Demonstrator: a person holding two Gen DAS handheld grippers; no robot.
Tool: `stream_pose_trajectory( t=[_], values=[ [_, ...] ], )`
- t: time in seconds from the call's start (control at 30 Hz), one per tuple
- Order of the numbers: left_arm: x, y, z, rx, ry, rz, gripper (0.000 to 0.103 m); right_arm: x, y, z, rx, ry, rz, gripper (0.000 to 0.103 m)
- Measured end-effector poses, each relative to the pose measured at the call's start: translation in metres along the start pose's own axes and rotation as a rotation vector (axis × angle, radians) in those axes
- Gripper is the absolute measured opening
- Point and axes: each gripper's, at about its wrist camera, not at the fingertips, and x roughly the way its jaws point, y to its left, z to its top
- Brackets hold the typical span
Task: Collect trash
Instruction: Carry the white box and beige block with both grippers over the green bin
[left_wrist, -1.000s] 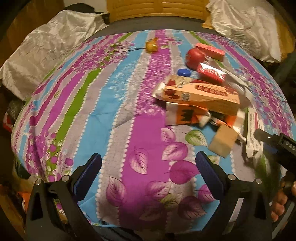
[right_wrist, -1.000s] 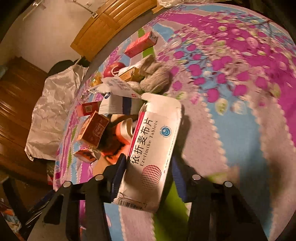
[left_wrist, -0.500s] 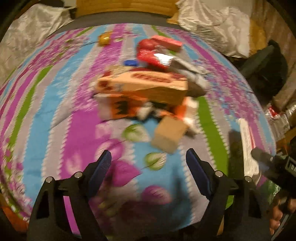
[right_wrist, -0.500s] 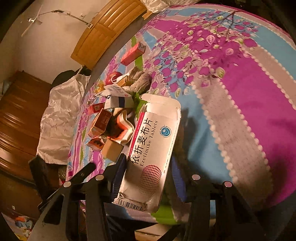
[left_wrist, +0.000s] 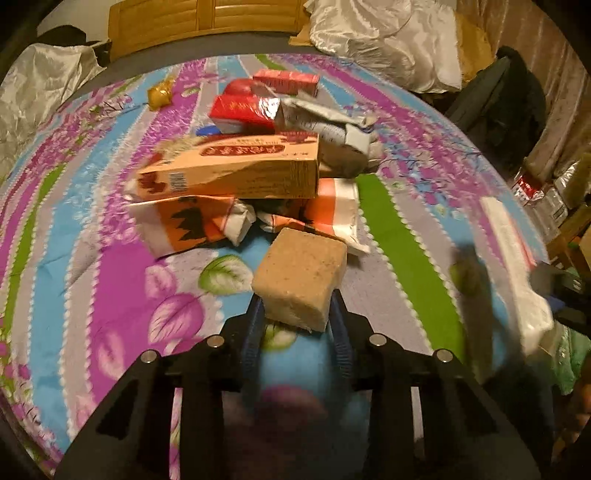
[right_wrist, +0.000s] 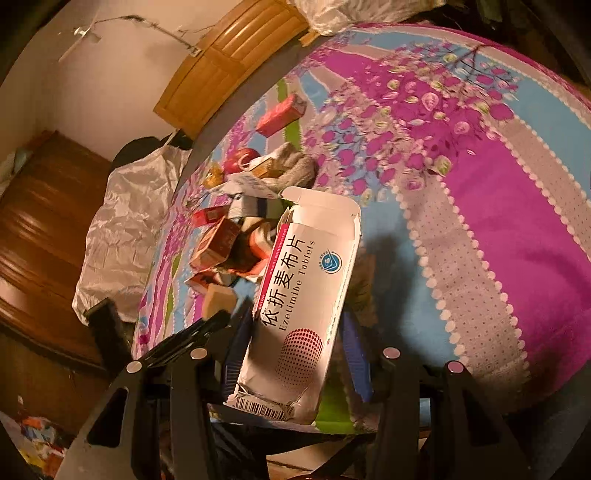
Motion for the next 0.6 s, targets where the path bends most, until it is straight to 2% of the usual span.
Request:
stream_pose_trajectory(
  t=[0.1,0.27,0.4,0.6],
  values=[
    [-0.020,-0.005,-0.005,0.004,-0.004,0.009,0.034,-0.004,0.012,-0.003,-0.047,-0.004,0.000,0.050],
    [-0.041,-0.033,0.007,0.054,-0.037,0.030,0.034,-0.024,0.029,-0.005,-0.131,-0.044,-0.023,0.050],
    [-0.052,-0.066,0.023,0.135,-0.088,0.036,0.034,-0.064,0.035,-0.003,-0.198,-0.140,-0.082,0.050],
    [-0.066,-0.127,0.045,0.259,-0.145,0.010,0.034,-0.135,0.025,0.002,-0.227,-0.294,-0.174,0.050]
  ],
)
